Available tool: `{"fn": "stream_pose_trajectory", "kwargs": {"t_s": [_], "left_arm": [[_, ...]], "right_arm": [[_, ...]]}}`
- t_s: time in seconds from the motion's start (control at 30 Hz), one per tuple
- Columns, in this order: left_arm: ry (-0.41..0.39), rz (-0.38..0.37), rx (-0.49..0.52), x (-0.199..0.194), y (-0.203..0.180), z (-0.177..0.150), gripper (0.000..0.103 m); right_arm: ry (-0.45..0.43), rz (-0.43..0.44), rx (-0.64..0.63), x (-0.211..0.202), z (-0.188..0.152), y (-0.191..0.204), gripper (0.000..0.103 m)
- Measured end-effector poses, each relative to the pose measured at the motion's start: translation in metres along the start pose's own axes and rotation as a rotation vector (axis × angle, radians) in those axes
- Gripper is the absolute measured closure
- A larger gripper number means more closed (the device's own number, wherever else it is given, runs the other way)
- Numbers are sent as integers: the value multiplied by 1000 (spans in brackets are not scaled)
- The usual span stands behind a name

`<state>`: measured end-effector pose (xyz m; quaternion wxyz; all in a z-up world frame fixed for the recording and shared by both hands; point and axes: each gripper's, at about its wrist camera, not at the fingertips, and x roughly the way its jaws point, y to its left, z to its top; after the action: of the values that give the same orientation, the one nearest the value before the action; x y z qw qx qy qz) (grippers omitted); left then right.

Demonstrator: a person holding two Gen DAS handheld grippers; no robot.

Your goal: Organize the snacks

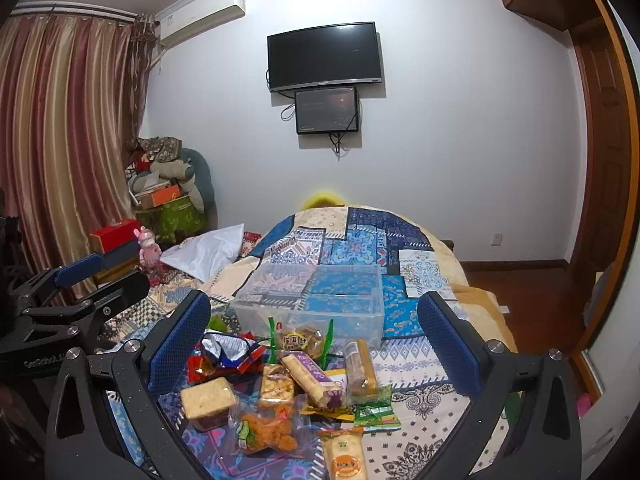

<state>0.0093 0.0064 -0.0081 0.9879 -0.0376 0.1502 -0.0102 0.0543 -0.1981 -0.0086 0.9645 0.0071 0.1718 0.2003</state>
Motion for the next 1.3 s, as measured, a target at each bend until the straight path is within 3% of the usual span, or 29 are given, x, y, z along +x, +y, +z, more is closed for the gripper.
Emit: {"fn": "stream_pose_trajectory", "kwargs": {"t_s": [1.3], "left_arm": [[0,2,-12,3,3,-2,0]], "right_arm": [[-4,13,18,-3,2,1,0]]}}
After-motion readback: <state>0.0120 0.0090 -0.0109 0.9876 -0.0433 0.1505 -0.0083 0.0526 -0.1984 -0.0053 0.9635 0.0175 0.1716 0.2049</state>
